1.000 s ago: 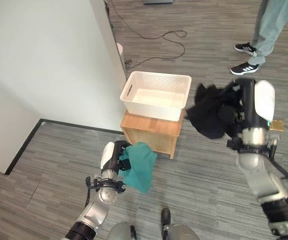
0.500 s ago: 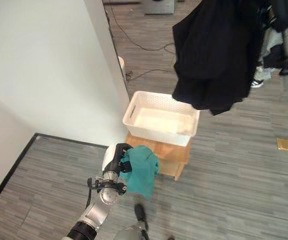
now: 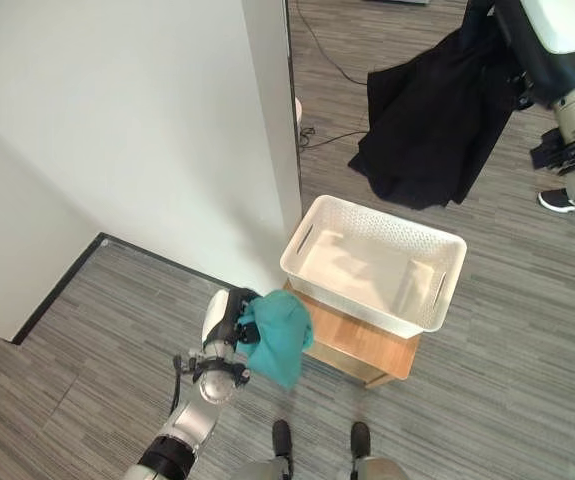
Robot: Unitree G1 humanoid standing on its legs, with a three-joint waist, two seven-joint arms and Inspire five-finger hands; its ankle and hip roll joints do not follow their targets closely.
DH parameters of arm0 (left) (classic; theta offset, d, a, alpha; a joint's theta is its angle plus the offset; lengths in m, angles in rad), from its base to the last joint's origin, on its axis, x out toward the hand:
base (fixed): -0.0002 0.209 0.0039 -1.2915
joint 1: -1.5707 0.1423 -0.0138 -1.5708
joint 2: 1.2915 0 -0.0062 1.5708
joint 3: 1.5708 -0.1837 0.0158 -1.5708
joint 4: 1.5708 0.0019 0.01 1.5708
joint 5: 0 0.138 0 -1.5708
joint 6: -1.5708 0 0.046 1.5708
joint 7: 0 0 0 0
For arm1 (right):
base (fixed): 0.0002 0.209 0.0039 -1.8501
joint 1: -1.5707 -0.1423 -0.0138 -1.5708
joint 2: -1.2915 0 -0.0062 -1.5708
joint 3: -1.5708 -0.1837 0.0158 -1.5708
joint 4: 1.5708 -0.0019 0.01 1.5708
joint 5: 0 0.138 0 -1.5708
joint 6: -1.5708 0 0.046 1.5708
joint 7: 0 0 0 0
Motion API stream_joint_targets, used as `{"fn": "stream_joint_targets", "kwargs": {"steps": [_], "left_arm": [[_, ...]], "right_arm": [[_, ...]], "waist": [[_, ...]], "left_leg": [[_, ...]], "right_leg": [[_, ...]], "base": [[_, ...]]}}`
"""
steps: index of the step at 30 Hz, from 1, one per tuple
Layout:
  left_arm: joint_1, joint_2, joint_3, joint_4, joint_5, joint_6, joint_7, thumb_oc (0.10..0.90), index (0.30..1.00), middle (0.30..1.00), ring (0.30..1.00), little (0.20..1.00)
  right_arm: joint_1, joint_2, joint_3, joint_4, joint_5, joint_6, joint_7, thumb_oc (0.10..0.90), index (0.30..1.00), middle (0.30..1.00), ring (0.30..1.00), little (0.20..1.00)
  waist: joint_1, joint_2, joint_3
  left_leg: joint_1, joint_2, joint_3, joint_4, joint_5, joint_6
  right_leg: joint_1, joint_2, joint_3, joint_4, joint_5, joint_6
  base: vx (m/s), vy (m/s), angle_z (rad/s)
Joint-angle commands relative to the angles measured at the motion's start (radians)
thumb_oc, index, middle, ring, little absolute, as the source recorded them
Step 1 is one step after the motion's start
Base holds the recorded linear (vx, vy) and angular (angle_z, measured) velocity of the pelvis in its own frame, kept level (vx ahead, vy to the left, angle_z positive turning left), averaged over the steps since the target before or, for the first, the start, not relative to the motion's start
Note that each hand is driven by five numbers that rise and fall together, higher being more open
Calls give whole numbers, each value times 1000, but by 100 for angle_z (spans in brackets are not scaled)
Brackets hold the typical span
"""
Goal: Pick up bed clothes into laundry basket.
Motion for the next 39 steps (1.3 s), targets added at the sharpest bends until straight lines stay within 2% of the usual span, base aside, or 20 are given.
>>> {"fn": "stream_joint_targets", "kwargs": {"steps": [1,8,13,16,20,22,24,32,39], "left_arm": [[-10,68,-20,-104,11,-82,30,400,300,300,300,300],[-2,60,-2,-96,2,-77,48,400,300,300,300,300],[2,49,16,-99,-4,-69,55,400,300,300,300,300],[6,37,21,-108,-1,-64,53,400,300,300,300,300],[6,33,23,-121,3,-62,53,400,300,300,300,300],[6,31,24,-135,16,-56,47,400,300,300,300,300],[8,33,20,-136,17,-56,47,400,300,300,300,300],[35,38,38,-137,30,-48,35,400,300,300,300,300],[36,34,23,-139,37,-44,16,400,300,300,300,300]], "right_arm": [[-92,54,-131,-39,-37,-1,-63,400,300,300,300,300],[-70,109,-133,-32,-55,0,-52,400,300,300,300,300],[100,182,-215,-98,-73,-9,-19,400,300,300,300,300],[237,272,-265,-162,-97,-20,6,400,300,300,300,300],[343,326,-299,-195,-129,-21,22,400,300,300,300,300],[457,361,-346,-201,-155,-13,38,400,300,300,300,300],[467,361,-353,-206,-157,-13,39,400,300,300,300,300],[692,382,-496,-187,-176,17,23,400,300,300,300,300],[811,414,-546,-126,-198,45,15,400,300,300,300,300]], "waist": [[58,-99,-127],[80,-105,-132],[95,-109,-121],[112,-111,-105],[120,-110,-93],[124,-104,-80],[126,-106,-82],[89,-82,-73],[64,-69,-67]], "left_leg": [[12,35,72,2,-99,-85],[8,33,45,2,-96,-93],[-9,34,24,2,-92,-93],[-22,36,12,2,-88,-95],[-32,36,4,2,-85,-96],[-43,35,-6,2,-82,-97],[-43,35,-7,2,-82,-97],[-36,32,1,2,-89,-96],[-32,30,11,2,-97,-90]], "right_leg": [[56,-102,-11,44,-108,116],[91,-99,-42,25,-117,114],[92,-101,-62,30,-126,112],[92,-99,-75,30,-131,109],[90,-97,-84,29,-134,107],[90,-98,-95,30,-139,106],[90,-98,-96,30,-139,106],[100,-109,-91,13,-138,108],[93,-115,-82,8,-138,112]], "base": [[72,-35,10],[27,-18,19],[-11,-25,18],[-24,-33,18],[-30,-25,16],[-53,-26,7],[-21,-11,7],[9,1,2],[9,-3,-4]]}}
